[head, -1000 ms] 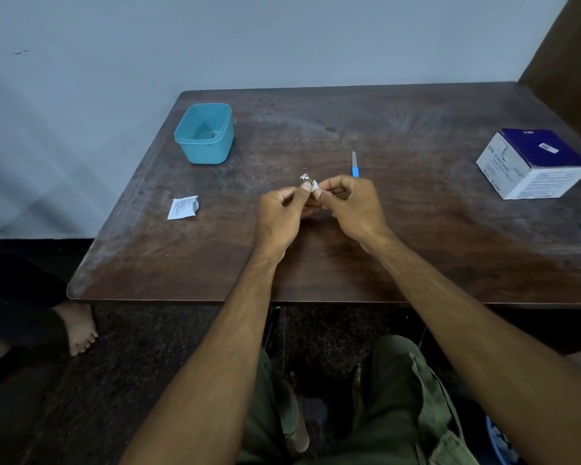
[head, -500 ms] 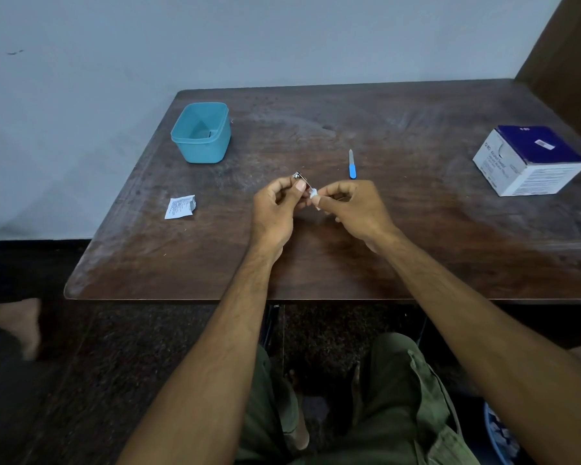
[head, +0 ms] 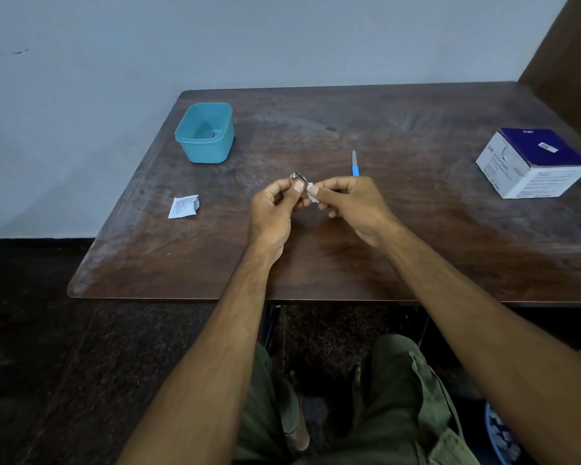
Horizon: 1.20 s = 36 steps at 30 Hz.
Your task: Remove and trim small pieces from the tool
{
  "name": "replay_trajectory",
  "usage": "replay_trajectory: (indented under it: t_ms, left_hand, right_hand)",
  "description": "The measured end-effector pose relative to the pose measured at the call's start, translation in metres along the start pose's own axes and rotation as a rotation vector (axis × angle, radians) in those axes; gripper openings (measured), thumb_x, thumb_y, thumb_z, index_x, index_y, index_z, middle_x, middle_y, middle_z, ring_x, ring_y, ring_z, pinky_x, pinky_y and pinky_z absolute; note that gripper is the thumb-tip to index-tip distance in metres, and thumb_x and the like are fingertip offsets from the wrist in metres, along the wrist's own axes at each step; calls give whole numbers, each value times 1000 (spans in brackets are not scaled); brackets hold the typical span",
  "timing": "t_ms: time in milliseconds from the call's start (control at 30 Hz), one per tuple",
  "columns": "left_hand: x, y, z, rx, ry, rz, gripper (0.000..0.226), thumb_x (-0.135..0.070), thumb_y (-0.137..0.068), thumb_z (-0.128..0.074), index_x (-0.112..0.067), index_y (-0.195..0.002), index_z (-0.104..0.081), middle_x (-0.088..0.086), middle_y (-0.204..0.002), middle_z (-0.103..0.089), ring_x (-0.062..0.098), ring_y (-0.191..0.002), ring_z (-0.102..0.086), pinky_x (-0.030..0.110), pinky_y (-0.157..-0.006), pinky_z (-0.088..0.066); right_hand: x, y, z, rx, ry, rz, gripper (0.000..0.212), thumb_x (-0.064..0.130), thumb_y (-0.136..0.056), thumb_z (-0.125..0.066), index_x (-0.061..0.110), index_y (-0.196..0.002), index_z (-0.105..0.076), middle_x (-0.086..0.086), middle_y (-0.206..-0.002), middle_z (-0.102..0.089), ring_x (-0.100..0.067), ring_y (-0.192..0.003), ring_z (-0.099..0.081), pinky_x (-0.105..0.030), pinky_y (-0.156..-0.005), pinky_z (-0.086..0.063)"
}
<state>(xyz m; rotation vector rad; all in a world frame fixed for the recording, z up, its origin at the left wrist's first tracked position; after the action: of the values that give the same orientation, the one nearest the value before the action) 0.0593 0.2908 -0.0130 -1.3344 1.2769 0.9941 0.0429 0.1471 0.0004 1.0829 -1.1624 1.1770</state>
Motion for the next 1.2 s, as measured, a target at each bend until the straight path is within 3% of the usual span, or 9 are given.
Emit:
replay_trajectory:
  t_ms: [167,267,333,500,633,700,867,1100,1200]
  left_hand:
    - [0,-1,3,10,41,0,10,-6,-94,-59,-5,-94,-68,-3,-72,-67,5,-67,-60,17,-69,-49]
    - [2,-2,4,9,64,24,9,-7,-93,-60,-7,-95,-68,-11,-72,-67,-2,-68,-58,14,-73,-46]
    - [3,-3,3,30,83,47,10,-7,-93,-60,-8,-98,-68,-14,-73,-68,-4,-69,-58,14,-76,-45]
    - [2,-3,-1,117,166,76,14,-5,-94,-57,-11,-91,-69,-6,-84,-71,7,-84,-62,28,-94,-44]
    - [3,-2,1,103,240,102,14,-2,-94,-53,-7,-89,-66,-7,-75,-70,3,-70,-61,18,-77,-50]
    - [3,-2,1,113,240,104,13,-2,-94,-54,-7,-90,-66,-7,-73,-69,4,-71,-61,17,-75,-50]
    - [4,-2,-1,143,251,87,16,-3,-94,-55,-9,-91,-69,-5,-83,-70,10,-86,-58,21,-87,-46]
    - [8,-4,1,116,267,104,13,-2,-93,-56,-9,-90,-67,-5,-82,-70,7,-81,-61,21,-83,-49]
    - [10,-6,0,127,232,100,11,-3,-93,-58,-8,-92,-67,-4,-85,-70,10,-88,-61,24,-90,-47]
  right_hand:
    - [-6,2,-8,73,-18,-48,9,18,-86,-72,11,-91,-74,-1,-82,-73,-9,-67,-60,-19,-55,-44]
    - [-10,5,-13,188,-119,-143,16,14,-89,-66,1,-96,-70,-6,-83,-66,-8,-63,-56,-17,-54,-41]
    - [-8,7,-19,279,-212,-203,11,13,-92,-61,5,-92,-68,-2,-79,-64,-6,-61,-55,-16,-53,-41]
    - [0,7,-28,355,-364,-253,15,15,-95,-56,10,-86,-67,3,-74,-64,-5,-62,-53,-16,-54,-42]
    - [-11,14,-27,397,-323,-292,15,15,-93,-58,9,-85,-69,-1,-74,-61,-5,-60,-52,-16,-52,-41]
    - [-16,15,-24,375,-332,-302,13,14,-93,-59,7,-88,-69,-1,-74,-61,-5,-59,-51,-15,-52,-41]
    - [-5,1,-23,265,-381,-265,10,16,-91,-62,9,-90,-69,4,-72,-61,-3,-61,-52,-14,-52,-43]
    - [-14,12,-24,333,-336,-337,13,17,-93,-59,7,-93,-68,-1,-78,-59,-4,-60,-52,-15,-54,-42]
    - [-10,5,-13,221,-309,-273,11,15,-89,-65,6,-94,-69,-1,-80,-61,-4,-61,-53,-15,-53,-41]
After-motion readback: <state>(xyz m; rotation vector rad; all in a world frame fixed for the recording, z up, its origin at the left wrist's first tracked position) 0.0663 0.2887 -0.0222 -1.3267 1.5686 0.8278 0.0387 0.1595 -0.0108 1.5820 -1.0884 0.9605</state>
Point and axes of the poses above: each hand's wrist, its own y-axis away from the middle knuckle, its own z-axis out of the back of the hand, x = y × z, the point moved 8 cm from there along -y, towards the middle knuckle
